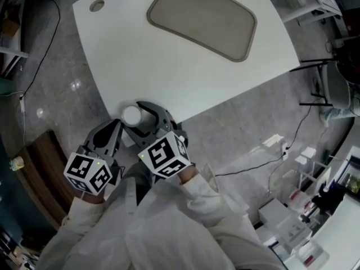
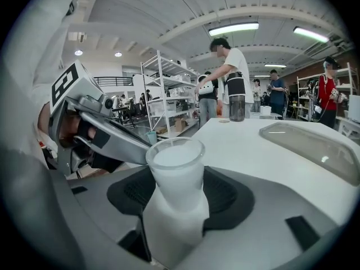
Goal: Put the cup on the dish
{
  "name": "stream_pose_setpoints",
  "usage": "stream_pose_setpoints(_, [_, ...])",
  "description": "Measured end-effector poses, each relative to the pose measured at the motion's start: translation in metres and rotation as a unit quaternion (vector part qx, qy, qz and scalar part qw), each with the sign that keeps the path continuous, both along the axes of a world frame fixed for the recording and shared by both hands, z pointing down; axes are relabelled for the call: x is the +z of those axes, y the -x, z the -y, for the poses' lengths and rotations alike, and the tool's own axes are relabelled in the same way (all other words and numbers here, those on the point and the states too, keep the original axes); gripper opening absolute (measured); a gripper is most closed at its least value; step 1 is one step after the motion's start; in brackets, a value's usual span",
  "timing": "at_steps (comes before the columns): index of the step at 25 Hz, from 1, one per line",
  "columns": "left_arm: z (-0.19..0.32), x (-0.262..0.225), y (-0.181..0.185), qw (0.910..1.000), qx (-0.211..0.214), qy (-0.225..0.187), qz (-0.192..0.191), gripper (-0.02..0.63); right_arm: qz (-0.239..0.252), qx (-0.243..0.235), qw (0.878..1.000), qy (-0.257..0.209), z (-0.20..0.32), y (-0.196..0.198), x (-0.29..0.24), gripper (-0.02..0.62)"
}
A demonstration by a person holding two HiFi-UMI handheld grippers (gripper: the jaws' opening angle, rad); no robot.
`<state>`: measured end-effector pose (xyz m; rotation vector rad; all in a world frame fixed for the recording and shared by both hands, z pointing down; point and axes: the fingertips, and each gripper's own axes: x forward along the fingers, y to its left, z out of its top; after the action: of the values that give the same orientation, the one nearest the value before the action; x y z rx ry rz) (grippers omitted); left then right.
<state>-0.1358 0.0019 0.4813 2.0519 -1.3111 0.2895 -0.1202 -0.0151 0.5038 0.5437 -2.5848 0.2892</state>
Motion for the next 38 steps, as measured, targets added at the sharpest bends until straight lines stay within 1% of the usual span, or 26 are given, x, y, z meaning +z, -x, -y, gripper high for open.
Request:
stream_pose_setpoints(8, [0.0, 0.0, -0.001, 1.0, -0.002, 0.002, -0.001, 0.008, -0.004, 0.0, 1.0, -0.005, 0.001, 0.0, 0.001, 0.259])
stream_pose_setpoints(12, [0.002, -0.001, -0.003, 1.0, 0.006, 0.0, 0.002, 0.009, -0.013, 0.0, 1.0, 0.001, 0.002, 0.001, 0.003, 0.259])
stream_pose_setpoints(16, [0.008, -0.008, -0.007, 0.9998, 0.017, -0.006, 0.007, 0.008, -0.024, -0.005, 1.0, -0.004, 0.006, -0.003, 0.0, 0.259])
stream_pose_setpoints(23, [0.027, -0.017, -0.014, 0.9995, 0.023, -0.015, 0.018, 0.008, -0.023, 0.016, 1.0, -0.012, 0.029, -0.036, -0.019, 0.259])
stream_pose_setpoints(27, [0.046, -0.027, -0.031, 0.999, 0.033, -0.026, 0.018, 0.008, -0.016, 0.027, 0.999, -0.012, 0.046, -0.057, -0.036, 0.259])
stream_pose_setpoints(34, [0.09, -0.05, -0.062, 0.9973, 0.045, -0.055, 0.017, 0.008, 0.007, 0.044, 0.999, -0.03, 0.086, -0.09, -0.07, 0.259])
stream_pose_setpoints(38, [0.111, -0.059, -0.08, 0.9961, 0.055, -0.066, 0.018, 0.008, 0.011, 0.059, 0.997, -0.04, 0.109, -0.112, -0.088, 0.259])
